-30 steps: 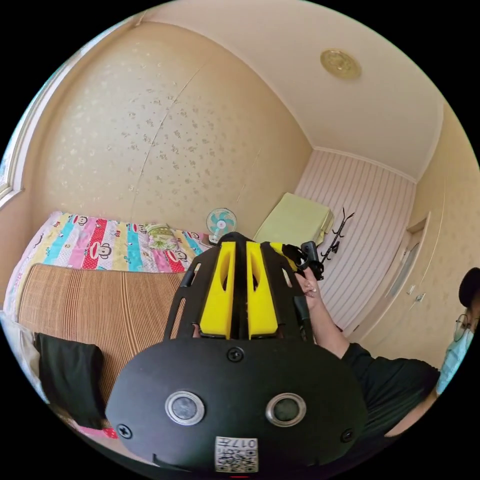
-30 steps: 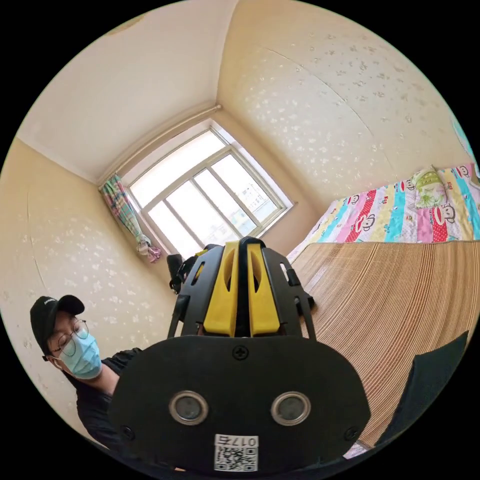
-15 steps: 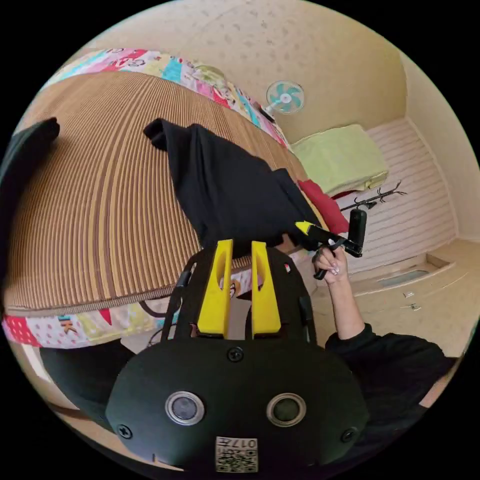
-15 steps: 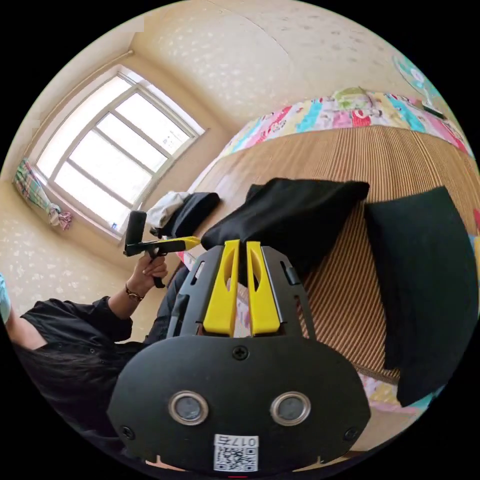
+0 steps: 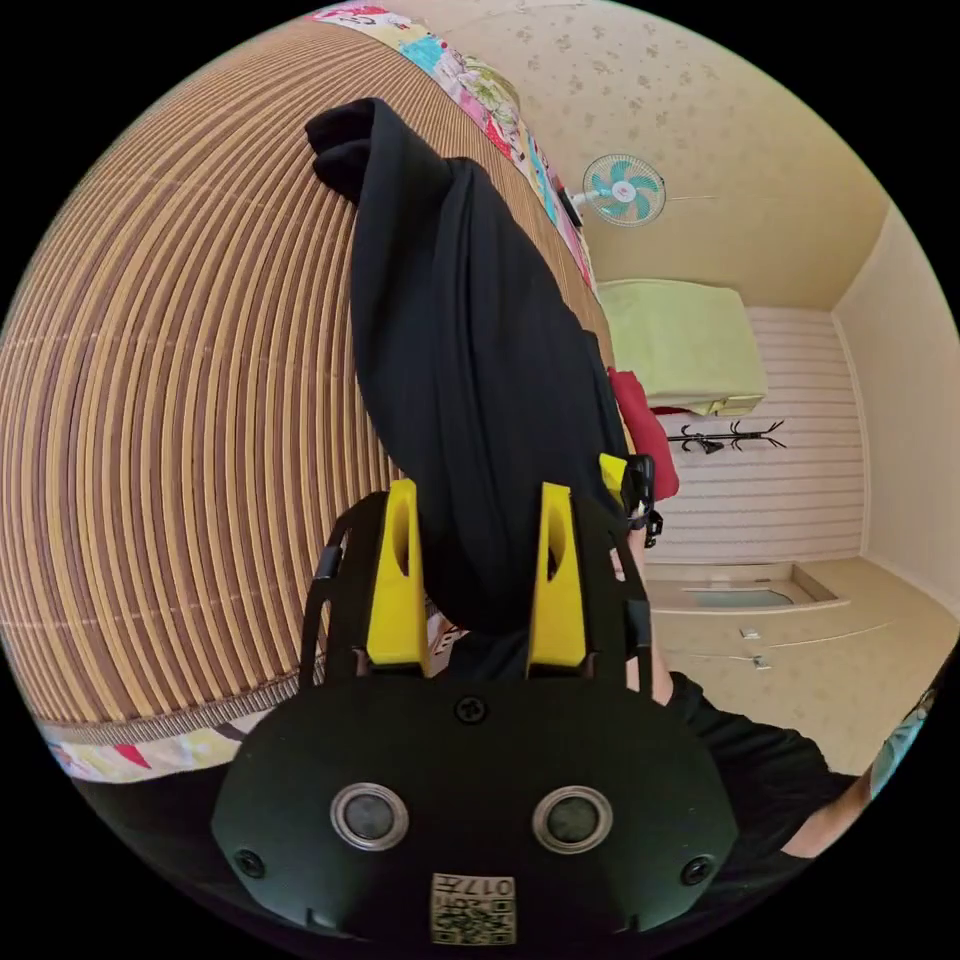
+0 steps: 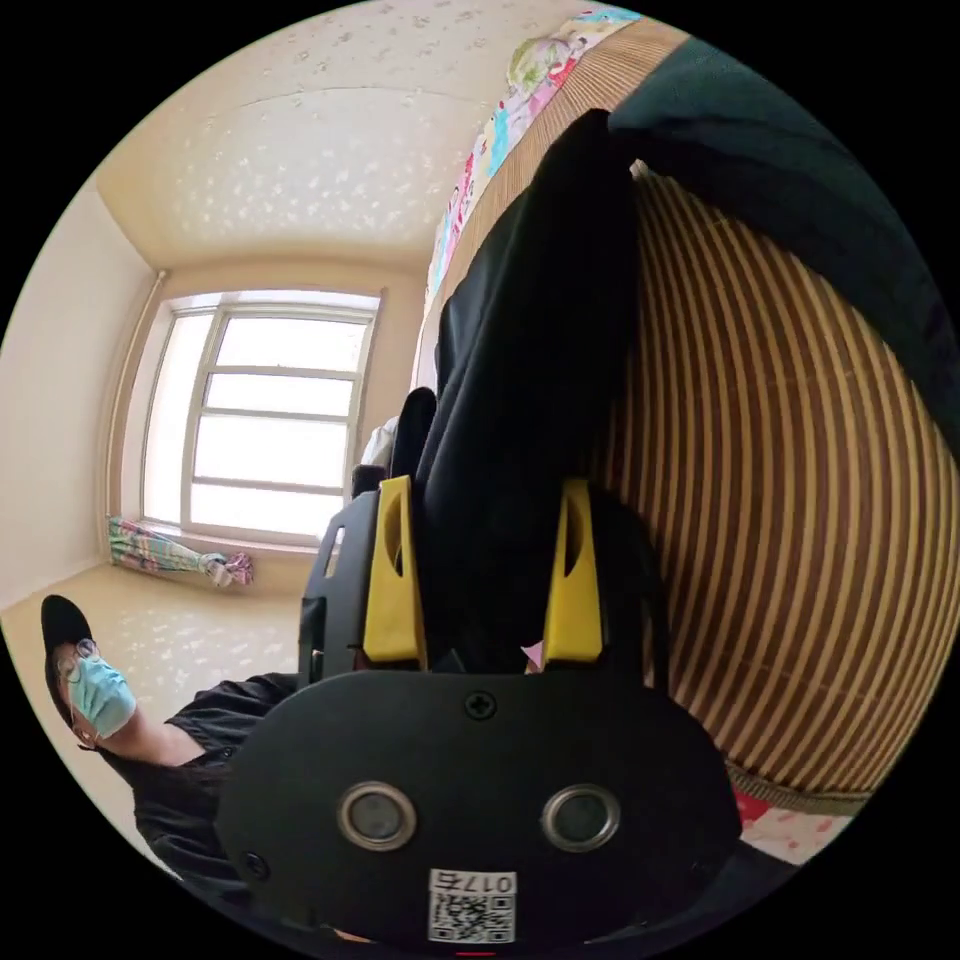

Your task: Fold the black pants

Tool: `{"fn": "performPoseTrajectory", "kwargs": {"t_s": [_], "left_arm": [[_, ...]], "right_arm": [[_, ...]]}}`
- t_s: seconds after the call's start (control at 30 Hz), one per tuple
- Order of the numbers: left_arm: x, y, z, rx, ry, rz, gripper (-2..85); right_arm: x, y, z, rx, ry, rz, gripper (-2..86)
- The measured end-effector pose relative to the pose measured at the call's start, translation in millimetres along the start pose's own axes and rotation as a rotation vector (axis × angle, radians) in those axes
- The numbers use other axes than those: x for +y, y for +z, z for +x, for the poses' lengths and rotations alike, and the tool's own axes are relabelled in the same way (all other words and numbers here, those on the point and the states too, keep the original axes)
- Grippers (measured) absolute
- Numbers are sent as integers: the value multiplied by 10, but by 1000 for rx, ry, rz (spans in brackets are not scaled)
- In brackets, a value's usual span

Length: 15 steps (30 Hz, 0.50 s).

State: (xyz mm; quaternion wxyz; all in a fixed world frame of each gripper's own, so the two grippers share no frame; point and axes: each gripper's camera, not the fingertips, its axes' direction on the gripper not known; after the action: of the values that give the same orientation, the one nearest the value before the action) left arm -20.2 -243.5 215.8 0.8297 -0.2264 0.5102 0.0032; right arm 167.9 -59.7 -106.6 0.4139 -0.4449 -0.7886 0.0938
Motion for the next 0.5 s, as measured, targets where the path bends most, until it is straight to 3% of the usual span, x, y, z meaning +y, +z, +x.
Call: {"fn": "performPoseTrajectory", "kwargs": {"t_s": [0.17,0.3,0.5], "left_arm": [[713,-520,114,30,30,72,121],[1496,-1449,224,160,18,337,113],[1619,-2972,613,28,217,621,112]], "right_arm": [[536,189,-354,-93,-89,-82,138],[826,463,-1064,-165,-278,-112,127],[450,1274,-2312,-187,-598,-186,119]]}}
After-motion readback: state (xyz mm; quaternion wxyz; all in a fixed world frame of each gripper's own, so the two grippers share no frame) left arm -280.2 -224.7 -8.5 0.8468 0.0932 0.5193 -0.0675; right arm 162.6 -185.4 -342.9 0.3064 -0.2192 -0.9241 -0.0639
